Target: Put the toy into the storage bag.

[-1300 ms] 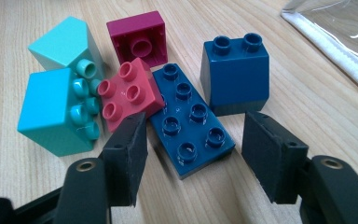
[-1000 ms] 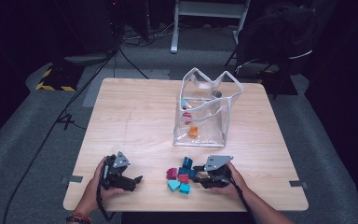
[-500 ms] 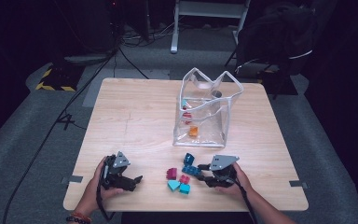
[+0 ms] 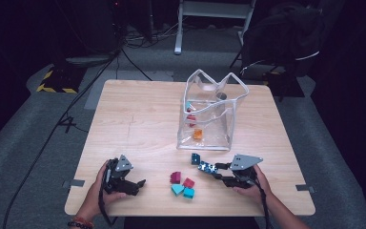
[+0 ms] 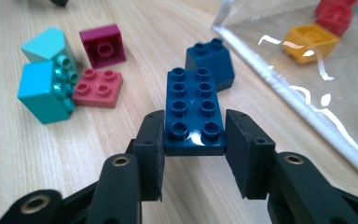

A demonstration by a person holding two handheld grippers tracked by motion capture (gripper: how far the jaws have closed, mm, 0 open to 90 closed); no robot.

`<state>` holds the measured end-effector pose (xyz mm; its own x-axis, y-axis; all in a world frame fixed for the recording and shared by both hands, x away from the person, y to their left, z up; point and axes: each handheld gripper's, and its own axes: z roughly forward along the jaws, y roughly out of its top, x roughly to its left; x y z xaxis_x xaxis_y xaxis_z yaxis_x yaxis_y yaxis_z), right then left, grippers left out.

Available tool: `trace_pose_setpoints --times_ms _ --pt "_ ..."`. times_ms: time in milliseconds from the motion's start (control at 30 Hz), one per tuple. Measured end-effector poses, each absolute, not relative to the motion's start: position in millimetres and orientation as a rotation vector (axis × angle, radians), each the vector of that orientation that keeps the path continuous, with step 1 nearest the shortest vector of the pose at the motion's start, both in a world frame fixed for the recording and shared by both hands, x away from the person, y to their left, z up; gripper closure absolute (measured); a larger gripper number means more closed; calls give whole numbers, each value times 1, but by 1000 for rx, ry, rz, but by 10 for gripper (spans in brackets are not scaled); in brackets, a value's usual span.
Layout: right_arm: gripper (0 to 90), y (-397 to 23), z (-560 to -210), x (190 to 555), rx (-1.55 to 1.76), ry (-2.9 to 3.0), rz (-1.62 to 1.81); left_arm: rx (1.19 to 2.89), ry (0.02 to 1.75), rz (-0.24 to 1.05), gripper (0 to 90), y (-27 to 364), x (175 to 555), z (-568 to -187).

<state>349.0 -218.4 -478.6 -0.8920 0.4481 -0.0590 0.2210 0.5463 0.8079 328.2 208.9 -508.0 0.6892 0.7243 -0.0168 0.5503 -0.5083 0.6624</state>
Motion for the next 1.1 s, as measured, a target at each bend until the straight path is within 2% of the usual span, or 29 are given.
trace_pose_setpoints --times_ms 767,1100 --pt "597 -254 -433 344 600 2313 1383 2247 972 346 17 209 328 -508" --pt "596 -259 -403 349 612 2206 1429 2246 972 346 17 209 328 -508"
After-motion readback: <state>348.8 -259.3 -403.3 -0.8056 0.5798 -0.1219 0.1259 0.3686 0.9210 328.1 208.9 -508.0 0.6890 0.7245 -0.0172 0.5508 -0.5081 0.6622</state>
